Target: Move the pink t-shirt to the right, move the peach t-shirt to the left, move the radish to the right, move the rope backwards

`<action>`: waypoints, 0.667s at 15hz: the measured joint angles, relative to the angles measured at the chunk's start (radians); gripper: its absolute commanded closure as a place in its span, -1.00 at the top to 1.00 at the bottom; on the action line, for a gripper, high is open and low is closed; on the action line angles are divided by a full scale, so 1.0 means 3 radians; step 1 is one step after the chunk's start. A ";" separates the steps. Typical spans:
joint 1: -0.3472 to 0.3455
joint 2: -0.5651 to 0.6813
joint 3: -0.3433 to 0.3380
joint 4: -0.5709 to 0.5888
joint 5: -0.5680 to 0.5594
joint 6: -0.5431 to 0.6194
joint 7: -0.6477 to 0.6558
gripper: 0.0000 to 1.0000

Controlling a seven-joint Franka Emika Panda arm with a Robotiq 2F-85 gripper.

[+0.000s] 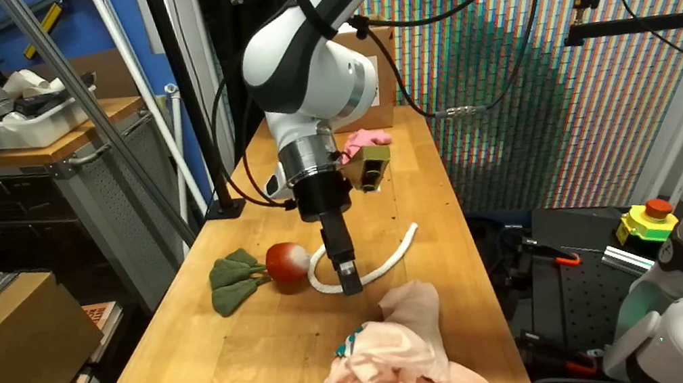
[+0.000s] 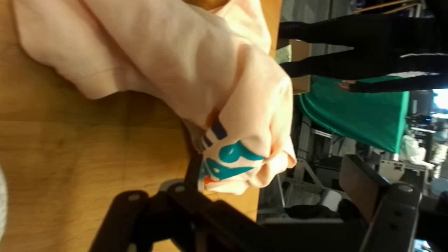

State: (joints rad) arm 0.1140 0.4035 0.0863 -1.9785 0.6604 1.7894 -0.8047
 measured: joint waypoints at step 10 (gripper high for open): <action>0.0197 0.0011 0.0164 -0.0005 -0.1506 0.1438 0.0809 1.00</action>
State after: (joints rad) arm 0.1730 0.4067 0.1356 -1.9801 0.2085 2.2207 -0.5621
